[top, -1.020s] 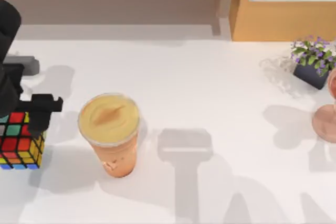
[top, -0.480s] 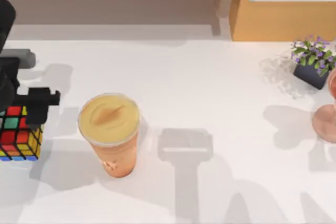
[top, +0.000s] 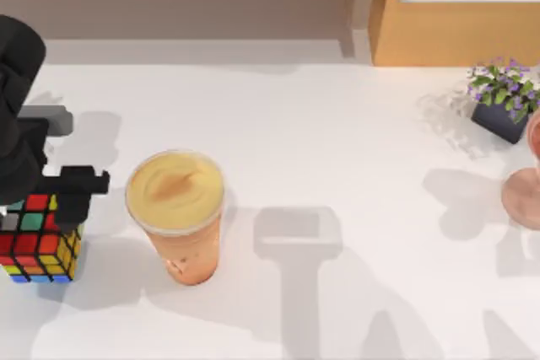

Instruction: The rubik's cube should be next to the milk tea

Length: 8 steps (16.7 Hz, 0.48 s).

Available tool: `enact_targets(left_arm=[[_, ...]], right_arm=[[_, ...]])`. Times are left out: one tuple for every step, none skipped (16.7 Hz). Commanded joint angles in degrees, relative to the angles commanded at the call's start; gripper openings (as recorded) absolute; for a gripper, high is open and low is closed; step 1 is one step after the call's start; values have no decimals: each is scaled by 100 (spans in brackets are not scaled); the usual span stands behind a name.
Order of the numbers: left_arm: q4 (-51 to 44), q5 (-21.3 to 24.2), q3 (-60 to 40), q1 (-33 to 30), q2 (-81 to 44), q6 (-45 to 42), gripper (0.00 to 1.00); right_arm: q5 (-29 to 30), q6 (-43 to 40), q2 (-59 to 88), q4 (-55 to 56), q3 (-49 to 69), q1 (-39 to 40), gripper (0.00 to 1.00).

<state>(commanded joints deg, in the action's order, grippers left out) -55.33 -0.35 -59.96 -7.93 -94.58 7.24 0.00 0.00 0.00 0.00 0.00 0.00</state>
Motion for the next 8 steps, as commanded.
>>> enact_targets(left_arm=[[1, 2, 9, -3, -9, 0, 0], [1, 2, 9, -3, -9, 0, 0], [1, 2, 9, -3, -9, 0, 0], [1, 2, 9, -3, -9, 0, 0], [1, 2, 9, -3, -9, 0, 8], [1, 2, 9, -3, -9, 0, 15], [1, 2, 9, -3, -9, 0, 23], [1, 2, 9, -3, -9, 0, 30]], right_arm=[[0, 0, 0, 0, 0, 0, 100], [0, 0, 0, 0, 0, 0, 100], [0, 0, 0, 0, 0, 0, 100], [0, 0, 0, 0, 0, 0, 100], [0, 0, 0, 0, 0, 0, 100], [0, 0, 0, 0, 0, 0, 100], [0, 0, 0, 0, 0, 0, 100], [0, 0, 0, 0, 0, 0, 100]])
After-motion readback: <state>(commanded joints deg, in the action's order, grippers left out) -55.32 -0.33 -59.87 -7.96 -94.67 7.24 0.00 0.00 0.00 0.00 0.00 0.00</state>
